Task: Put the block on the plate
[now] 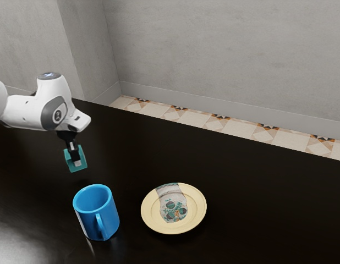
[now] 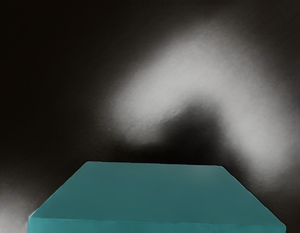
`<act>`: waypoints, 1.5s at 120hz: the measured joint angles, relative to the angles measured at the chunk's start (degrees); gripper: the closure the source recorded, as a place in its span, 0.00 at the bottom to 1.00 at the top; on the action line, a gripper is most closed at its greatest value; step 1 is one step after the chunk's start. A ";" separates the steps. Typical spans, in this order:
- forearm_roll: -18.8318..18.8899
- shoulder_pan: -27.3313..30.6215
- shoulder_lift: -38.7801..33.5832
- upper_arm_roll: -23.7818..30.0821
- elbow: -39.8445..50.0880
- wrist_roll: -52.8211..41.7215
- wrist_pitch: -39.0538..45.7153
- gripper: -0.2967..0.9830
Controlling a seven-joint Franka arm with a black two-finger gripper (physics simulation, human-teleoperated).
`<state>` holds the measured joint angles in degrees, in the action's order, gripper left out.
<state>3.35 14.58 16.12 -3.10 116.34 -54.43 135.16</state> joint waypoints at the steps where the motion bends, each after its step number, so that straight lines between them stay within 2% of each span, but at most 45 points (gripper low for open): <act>1: 0.02 -0.08 0.00 0.08 -0.03 0.04 0.00 0.46; 25: 0.70 -2.55 -0.18 1.31 -0.46 1.25 -0.05 0.46; 85: 4.06 -4.48 -0.21 8.08 -1.90 5.58 -0.27 0.46; 180: 9.38 -5.35 -0.26 20.20 -2.31 14.67 -1.93 0.46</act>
<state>12.73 9.22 15.86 17.10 114.03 -39.75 133.23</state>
